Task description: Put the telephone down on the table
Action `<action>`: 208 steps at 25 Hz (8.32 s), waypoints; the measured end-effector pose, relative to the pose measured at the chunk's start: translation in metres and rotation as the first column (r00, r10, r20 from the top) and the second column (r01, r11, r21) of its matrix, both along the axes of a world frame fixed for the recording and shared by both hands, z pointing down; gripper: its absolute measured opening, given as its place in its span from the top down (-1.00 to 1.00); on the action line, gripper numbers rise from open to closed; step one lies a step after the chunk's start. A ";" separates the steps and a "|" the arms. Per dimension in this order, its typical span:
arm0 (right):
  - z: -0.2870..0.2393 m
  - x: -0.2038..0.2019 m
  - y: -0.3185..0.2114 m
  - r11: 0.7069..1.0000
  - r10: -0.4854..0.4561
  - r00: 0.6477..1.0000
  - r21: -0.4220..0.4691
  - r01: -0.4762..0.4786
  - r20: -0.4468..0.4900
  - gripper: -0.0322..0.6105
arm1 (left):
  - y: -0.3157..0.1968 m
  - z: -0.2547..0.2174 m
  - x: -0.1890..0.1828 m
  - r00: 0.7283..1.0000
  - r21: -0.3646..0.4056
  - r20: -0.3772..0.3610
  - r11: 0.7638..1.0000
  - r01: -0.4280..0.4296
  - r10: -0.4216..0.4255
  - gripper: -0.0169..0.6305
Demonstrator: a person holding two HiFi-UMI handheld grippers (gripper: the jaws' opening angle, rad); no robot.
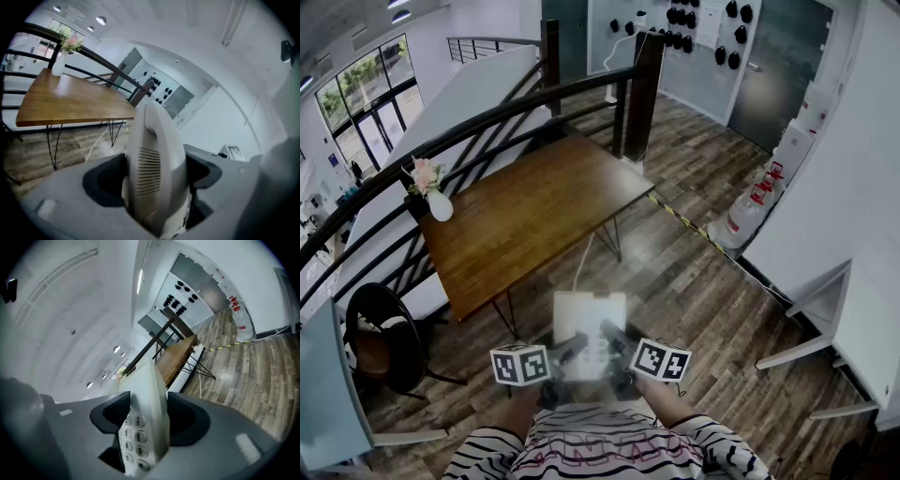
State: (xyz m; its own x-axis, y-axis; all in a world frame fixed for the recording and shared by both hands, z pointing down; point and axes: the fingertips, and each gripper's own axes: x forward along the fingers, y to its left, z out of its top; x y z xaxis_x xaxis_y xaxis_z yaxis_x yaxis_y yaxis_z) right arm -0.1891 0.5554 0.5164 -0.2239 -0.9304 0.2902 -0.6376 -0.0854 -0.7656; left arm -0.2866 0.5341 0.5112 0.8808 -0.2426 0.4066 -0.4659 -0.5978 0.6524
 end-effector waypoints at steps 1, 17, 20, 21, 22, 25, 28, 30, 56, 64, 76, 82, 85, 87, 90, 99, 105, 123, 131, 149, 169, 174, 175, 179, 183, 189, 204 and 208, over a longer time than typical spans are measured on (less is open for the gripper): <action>0.000 0.001 -0.001 1.000 -0.002 1.000 0.000 0.002 -0.006 0.13 | -0.001 0.001 0.001 1.000 -0.001 0.001 1.000 0.003 -0.003 -0.25; 0.010 0.041 -0.070 1.000 0.012 1.000 -0.028 -0.013 -0.022 0.13 | -0.071 0.013 0.041 1.000 -0.033 -0.010 0.999 -0.007 0.007 -0.25; 0.011 0.056 -0.099 0.999 0.032 0.999 -0.032 -0.033 -0.027 0.13 | -0.102 0.017 0.056 1.000 -0.036 -0.016 0.999 -0.026 0.025 -0.25; 0.011 0.061 -0.110 0.999 0.040 0.999 -0.034 -0.041 -0.030 0.13 | -0.114 0.017 0.061 0.999 -0.037 -0.019 0.999 -0.034 0.033 -0.25; 0.010 0.066 -0.123 0.998 0.049 0.998 -0.035 -0.050 -0.033 0.13 | -0.128 0.016 0.066 0.999 -0.039 -0.022 0.998 -0.043 0.042 -0.25; 0.002 0.079 -0.167 0.997 0.072 0.997 -0.032 -0.074 -0.040 0.13 | -0.174 0.009 0.081 0.997 -0.038 -0.039 0.997 -0.073 0.071 -0.25; -0.003 0.089 -0.212 0.995 0.092 0.995 -0.029 -0.093 -0.049 0.13 | -0.221 0.005 0.091 0.995 -0.034 -0.045 0.995 -0.091 0.089 -0.25; -0.004 0.091 -0.242 0.994 0.102 0.994 -0.027 -0.104 -0.049 0.13 | -0.253 0.005 0.092 0.994 -0.032 -0.040 0.995 -0.100 0.098 -0.25; 0.018 0.226 -0.461 0.998 -0.035 0.999 -0.059 0.033 -0.028 0.13 | -0.457 0.025 0.224 0.999 -0.062 -0.027 0.998 0.032 -0.033 -0.25; 0.020 0.307 -0.543 0.972 -0.230 0.972 -0.058 0.227 -0.048 0.13 | -0.519 0.030 0.303 0.974 -0.062 -0.036 0.973 0.222 -0.224 -0.25; 0.025 0.349 -0.610 0.912 -0.407 0.913 -0.067 0.405 -0.026 0.13 | -0.568 0.032 0.348 0.912 -0.068 -0.022 0.911 0.406 -0.409 -0.25; 0.036 0.347 -0.654 0.903 -0.424 0.905 -0.086 0.420 -0.037 0.13 | -0.610 0.046 0.347 0.904 -0.093 -0.017 0.901 0.423 -0.427 -0.25; 0.041 0.344 -0.683 0.908 -0.414 0.910 -0.093 0.409 -0.036 0.13 | -0.641 0.051 0.343 0.908 -0.098 -0.010 0.904 0.416 -0.419 -0.25; 0.045 0.341 -0.706 0.909 -0.410 0.912 -0.096 0.406 -0.029 0.13 | -0.664 0.054 0.340 0.911 -0.102 -0.005 0.907 0.409 -0.412 -0.25; 0.051 0.331 -0.742 0.906 -0.417 0.909 -0.100 0.412 -0.031 0.13 | -0.699 0.059 0.332 0.911 -0.110 0.005 0.905 0.410 -0.412 -0.25; 0.076 0.309 -0.863 0.889 -0.449 0.893 -0.114 0.443 -0.031 0.13 | -0.817 0.085 0.313 0.903 -0.137 0.010 0.894 0.426 -0.429 -0.25; 0.100 0.299 -0.927 0.876 -0.474 0.879 -0.128 0.465 -0.051 0.13 | -0.879 0.110 0.303 0.889 -0.150 0.001 0.879 0.453 -0.458 -0.24; 0.156 0.291 -1.074 0.846 -0.526 0.846 -0.157 0.510 -0.090 0.13 | -1.021 0.168 0.296 0.832 -0.169 -0.011 0.821 0.545 -0.555 -0.24; 0.172 0.293 -1.121 0.808 -0.585 0.803 -0.175 0.563 -0.117 0.13 | -1.064 0.187 0.301 0.775 -0.197 0.003 0.759 0.620 -0.632 -0.24; 0.201 0.291 -1.156 0.774 -0.624 0.776 -0.202 0.600 -0.088 0.12 | -1.092 0.216 0.302 0.755 -0.195 0.126 0.730 0.655 -0.643 -0.23; 0.180 0.310 -1.142 0.842 -0.536 0.827 -0.184 0.508 -0.170 0.13 | -1.079 0.199 0.310 0.807 -0.084 0.071 0.803 0.591 -0.586 -0.43; 0.161 0.318 -1.126 0.865 -0.503 0.826 -0.154 0.478 -0.257 0.24 | -1.067 0.191 0.304 0.808 -0.041 0.072 0.807 0.589 -0.585 -0.44; 0.157 0.320 -1.119 0.869 -0.494 0.823 -0.148 0.472 -0.280 0.28 | -1.063 0.190 0.301 0.805 -0.034 0.076 0.806 0.591 -0.588 -0.43; 0.147 0.327 -1.093 0.886 -0.462 0.826 -0.122 0.448 -0.322 0.43 | -1.050 0.178 0.293 0.800 0.013 0.078 0.803 0.595 -0.594 -0.37; 0.137 0.335 -1.064 0.896 -0.442 0.839 -0.106 0.432 -0.316 0.52 | -1.033 0.161 0.292 0.814 0.075 0.086 0.818 0.570 -0.575 -0.26; 0.123 0.338 -1.019 0.905 -0.421 0.849 -0.088 0.416 -0.319 0.68 | -0.998 0.132 0.284 0.801 0.188 0.099 0.801 0.568 -0.591 0.36; 0.076 0.351 -0.894 0.916 -0.384 0.872 -0.007 0.401 -0.305 0.90 | -0.881 0.089 0.304 0.801 0.276 0.094 0.788 0.550 -0.591 0.94; 0.074 0.354 -0.854 0.913 -0.391 0.870 -0.005 0.409 -0.300 0.90 | -0.846 0.083 0.305 0.799 0.293 0.096 0.784 0.547 -0.593 0.94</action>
